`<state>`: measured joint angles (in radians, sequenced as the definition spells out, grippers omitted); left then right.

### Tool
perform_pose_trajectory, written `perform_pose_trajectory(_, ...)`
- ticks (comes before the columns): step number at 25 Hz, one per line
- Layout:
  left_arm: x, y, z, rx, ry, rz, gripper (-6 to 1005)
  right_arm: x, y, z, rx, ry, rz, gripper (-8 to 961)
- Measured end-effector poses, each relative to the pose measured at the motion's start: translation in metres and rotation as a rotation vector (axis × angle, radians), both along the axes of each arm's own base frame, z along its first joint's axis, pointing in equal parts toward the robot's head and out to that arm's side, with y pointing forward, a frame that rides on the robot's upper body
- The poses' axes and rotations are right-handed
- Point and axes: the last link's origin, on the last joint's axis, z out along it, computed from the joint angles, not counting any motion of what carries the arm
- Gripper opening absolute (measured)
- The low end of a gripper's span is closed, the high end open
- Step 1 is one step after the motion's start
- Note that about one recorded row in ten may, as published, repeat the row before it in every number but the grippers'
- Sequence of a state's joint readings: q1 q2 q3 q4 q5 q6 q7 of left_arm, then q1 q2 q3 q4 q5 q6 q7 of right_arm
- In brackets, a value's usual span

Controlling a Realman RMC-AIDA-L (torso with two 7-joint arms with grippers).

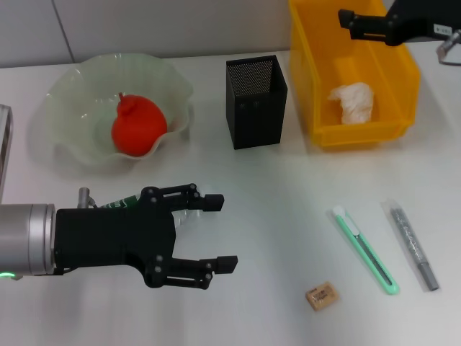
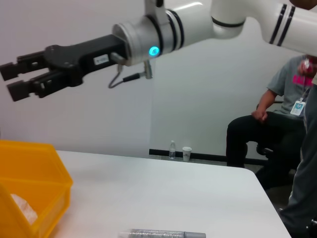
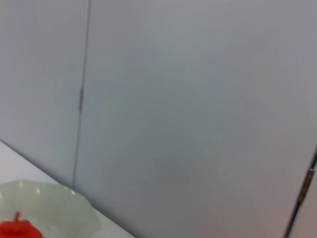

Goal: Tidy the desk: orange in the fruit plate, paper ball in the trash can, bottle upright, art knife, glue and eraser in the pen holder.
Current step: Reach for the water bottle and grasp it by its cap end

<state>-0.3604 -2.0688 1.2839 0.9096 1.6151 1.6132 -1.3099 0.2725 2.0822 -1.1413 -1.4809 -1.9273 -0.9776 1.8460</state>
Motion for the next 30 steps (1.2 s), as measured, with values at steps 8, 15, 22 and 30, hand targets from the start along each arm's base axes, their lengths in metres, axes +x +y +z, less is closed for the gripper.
perform_pose_trajectory(8,-0.002,0.002,0.000,0.012,-0.008,0.013,846,0.011,-0.057,-0.010,-0.100,0.162,0.277,824)
perform_pose_trajectory(15,-0.002,0.010,0.001,0.069,-0.008,0.038,847,0.030,-0.078,-0.010,-0.150,0.236,0.317,824)
perform_pose_trajectory(22,-0.004,0.029,-0.002,0.170,-0.035,0.103,847,0.045,-0.084,-0.025,-0.238,0.192,0.284,824)
perform_pose_trajectory(30,-0.005,0.043,-0.011,0.209,-0.017,0.137,847,0.046,-0.085,-0.038,-0.385,0.181,0.195,824)
